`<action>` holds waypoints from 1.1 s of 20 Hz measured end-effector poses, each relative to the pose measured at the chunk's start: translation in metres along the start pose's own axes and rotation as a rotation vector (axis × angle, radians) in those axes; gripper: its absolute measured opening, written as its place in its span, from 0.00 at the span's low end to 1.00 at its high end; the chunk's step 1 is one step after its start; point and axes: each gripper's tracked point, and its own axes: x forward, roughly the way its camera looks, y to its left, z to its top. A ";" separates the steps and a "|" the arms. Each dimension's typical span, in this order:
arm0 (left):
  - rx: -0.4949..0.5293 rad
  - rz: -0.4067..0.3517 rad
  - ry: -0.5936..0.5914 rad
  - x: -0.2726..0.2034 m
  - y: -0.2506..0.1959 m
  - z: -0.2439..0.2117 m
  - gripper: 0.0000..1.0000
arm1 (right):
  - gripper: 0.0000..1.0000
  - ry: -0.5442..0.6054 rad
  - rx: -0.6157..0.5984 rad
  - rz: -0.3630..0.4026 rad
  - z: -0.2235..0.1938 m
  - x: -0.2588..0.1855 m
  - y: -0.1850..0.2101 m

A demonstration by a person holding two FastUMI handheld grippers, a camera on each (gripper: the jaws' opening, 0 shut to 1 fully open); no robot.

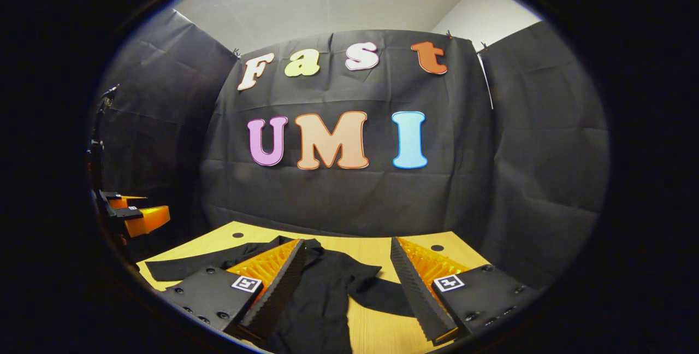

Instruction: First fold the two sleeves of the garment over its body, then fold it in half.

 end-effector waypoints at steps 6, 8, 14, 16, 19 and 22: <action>0.005 0.017 0.004 0.000 0.006 -0.001 0.92 | 0.98 -0.010 -0.035 -0.006 0.006 0.010 -0.004; 0.004 0.026 0.000 0.000 0.009 -0.001 0.88 | 0.98 -0.010 -0.033 -0.003 0.006 0.011 -0.005; 0.026 0.040 -0.012 0.000 0.014 0.004 0.92 | 0.98 -0.003 -0.026 -0.019 0.004 0.018 -0.017; 0.034 0.043 -0.019 0.000 0.015 0.006 0.90 | 0.98 0.007 -0.036 -0.029 0.003 0.024 -0.028; 0.031 0.047 -0.010 0.000 0.014 0.003 0.92 | 0.96 0.012 -0.009 -0.039 0.004 0.033 -0.045; 0.025 0.070 -0.008 0.000 0.019 0.004 0.90 | 0.98 0.024 -0.009 -0.087 0.001 0.043 -0.072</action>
